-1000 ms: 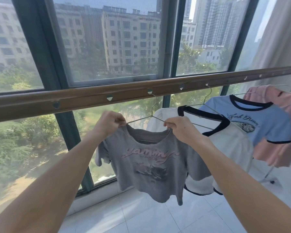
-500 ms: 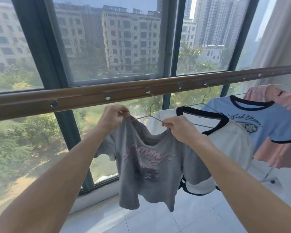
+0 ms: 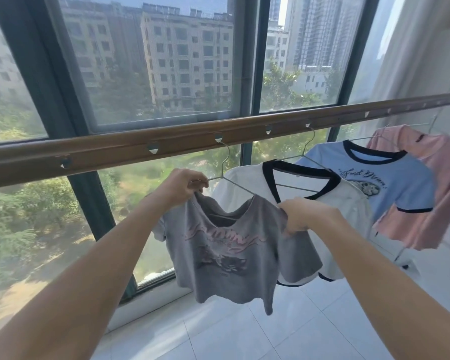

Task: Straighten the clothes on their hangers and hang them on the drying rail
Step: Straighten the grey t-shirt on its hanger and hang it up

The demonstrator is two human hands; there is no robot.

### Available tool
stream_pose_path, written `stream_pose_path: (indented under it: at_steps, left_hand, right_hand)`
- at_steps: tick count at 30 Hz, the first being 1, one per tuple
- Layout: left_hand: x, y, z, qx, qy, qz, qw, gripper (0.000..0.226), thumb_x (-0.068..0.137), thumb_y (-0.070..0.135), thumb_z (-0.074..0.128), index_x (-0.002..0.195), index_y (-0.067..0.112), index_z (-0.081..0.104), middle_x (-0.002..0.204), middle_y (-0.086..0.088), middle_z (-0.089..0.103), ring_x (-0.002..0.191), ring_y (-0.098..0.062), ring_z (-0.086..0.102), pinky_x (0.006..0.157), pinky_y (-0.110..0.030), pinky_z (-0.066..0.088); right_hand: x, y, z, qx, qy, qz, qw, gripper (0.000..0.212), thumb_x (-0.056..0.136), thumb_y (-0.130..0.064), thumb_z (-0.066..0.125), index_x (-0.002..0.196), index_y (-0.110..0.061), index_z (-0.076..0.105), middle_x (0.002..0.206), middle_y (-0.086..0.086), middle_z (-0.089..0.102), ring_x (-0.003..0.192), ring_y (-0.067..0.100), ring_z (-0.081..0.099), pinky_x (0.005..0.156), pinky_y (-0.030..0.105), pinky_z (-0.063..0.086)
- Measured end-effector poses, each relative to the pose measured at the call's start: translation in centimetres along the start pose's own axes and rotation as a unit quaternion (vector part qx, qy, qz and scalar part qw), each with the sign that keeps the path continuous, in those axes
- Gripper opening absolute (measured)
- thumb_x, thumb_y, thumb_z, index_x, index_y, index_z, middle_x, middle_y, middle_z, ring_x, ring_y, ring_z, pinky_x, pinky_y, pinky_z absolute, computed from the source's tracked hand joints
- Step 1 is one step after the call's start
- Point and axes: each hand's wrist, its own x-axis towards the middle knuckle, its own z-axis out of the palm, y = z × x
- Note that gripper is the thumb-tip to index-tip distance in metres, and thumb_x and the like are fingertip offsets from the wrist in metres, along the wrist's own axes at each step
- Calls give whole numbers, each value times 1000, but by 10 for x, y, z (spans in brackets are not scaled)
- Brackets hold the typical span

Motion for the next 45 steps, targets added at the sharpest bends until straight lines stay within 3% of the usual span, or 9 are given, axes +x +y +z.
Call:
stream_pose_path:
  at_steps: [4,12,14,17,23,29,35,39,45]
  left_hand:
    - [4,0,3,-5,10,5,1000,18,91,3,60,98,10,76,81,2,72,78,-4,67,78,-17,49]
    - [6,-7,5,-14,25,3,1000,18,89,0,62,94,8,77,84,-3,75,81,-12,70,83,-28,56]
    - [6,-6,5,-25,18,-6,1000,17,90,3,62,97,9,77,86,-3,75,83,-13,70,85,-29,55]
    - [5,-2,4,-26,5,-2,1000,17,92,8,62,102,12,75,87,2,73,81,-7,67,84,-27,53]
    - [-11,-18,-10,8,0,-2,1000,16,88,15,68,104,18,73,95,1,73,86,-15,67,83,-35,55]
    - [-26,-36,-25,26,24,-45,998,21,90,9,63,104,21,74,100,-1,73,86,-19,66,82,-39,56]
    - [-23,-10,-10,-31,56,11,998,24,91,9,62,114,12,70,99,2,70,84,-3,65,80,-7,48]
    - [-20,-6,-5,-41,102,24,994,19,90,-1,61,103,4,74,82,-4,71,66,7,63,70,-8,52]
    - [-20,-1,-4,-39,100,22,994,17,88,-1,63,101,2,74,81,-11,74,72,-17,68,71,-9,53]
  right_hand:
    - [-10,3,-1,-41,-18,31,999,23,82,-4,70,101,-11,59,95,9,53,73,25,57,63,33,53]
    - [-13,30,13,8,-52,116,992,23,83,-10,72,104,-7,61,77,6,60,54,19,56,60,34,55]
    - [-9,29,13,32,-41,76,996,44,69,-32,81,105,-17,60,93,4,66,72,22,65,78,41,59]
    - [-7,15,-2,125,34,-20,991,89,68,-51,82,143,-27,41,130,0,55,117,25,57,94,39,50]
    - [3,-26,-17,242,181,-119,946,16,96,-17,59,106,-16,72,104,8,69,89,23,65,74,27,47]
    - [8,-13,-9,205,155,-86,963,14,85,-22,75,98,-17,73,94,2,66,80,16,62,58,18,41]
    - [12,-21,-3,271,236,-92,929,3,80,-10,77,82,-10,75,83,4,67,79,21,63,61,22,43]
    - [15,-23,2,294,276,-113,908,5,84,-8,71,81,-9,76,83,4,70,82,20,62,67,25,43]
    - [9,-36,-16,314,360,-147,866,5,86,-12,71,85,-13,76,83,0,70,81,16,61,77,28,47]
